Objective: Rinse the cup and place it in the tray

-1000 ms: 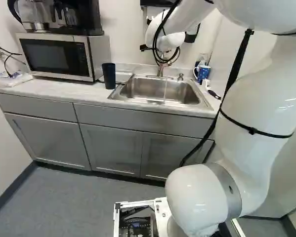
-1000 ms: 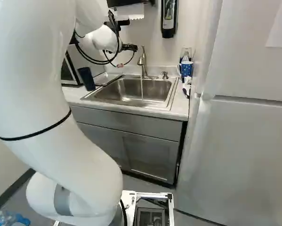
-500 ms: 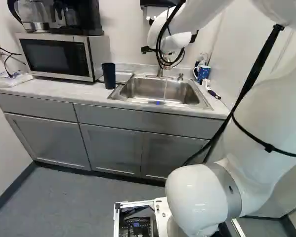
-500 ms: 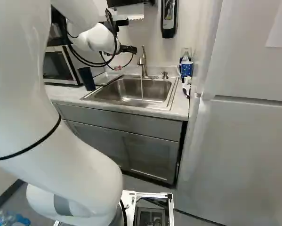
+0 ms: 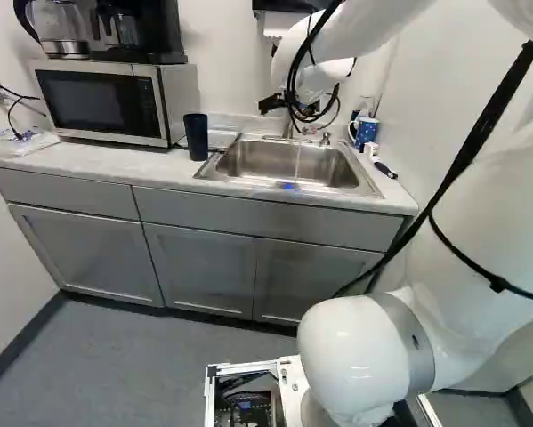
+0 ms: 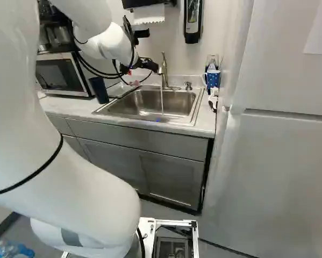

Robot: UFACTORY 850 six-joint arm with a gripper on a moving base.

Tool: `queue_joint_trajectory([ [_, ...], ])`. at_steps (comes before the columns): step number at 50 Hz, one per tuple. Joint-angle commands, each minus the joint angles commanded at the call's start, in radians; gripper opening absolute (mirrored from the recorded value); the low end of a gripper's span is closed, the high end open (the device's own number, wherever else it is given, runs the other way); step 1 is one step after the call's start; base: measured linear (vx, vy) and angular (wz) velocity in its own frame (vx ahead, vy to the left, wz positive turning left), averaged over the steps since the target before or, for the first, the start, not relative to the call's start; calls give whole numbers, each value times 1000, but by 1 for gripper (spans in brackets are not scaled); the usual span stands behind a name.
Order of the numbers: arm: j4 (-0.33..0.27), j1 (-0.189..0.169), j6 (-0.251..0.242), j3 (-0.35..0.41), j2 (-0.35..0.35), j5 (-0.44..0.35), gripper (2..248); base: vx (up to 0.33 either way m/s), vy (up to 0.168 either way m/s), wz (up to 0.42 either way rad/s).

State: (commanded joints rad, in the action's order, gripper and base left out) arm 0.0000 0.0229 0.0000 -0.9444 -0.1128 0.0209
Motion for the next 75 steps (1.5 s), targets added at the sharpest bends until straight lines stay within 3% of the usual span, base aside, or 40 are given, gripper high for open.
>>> queue_joint_trajectory([
  [33,0,-8,0,1,-1,329,247,0,0,0],
  [60,0,-7,0,1,-1,328,247,0,0,0],
  [75,0,34,0,-1,1,328,247,0,0,0],
])
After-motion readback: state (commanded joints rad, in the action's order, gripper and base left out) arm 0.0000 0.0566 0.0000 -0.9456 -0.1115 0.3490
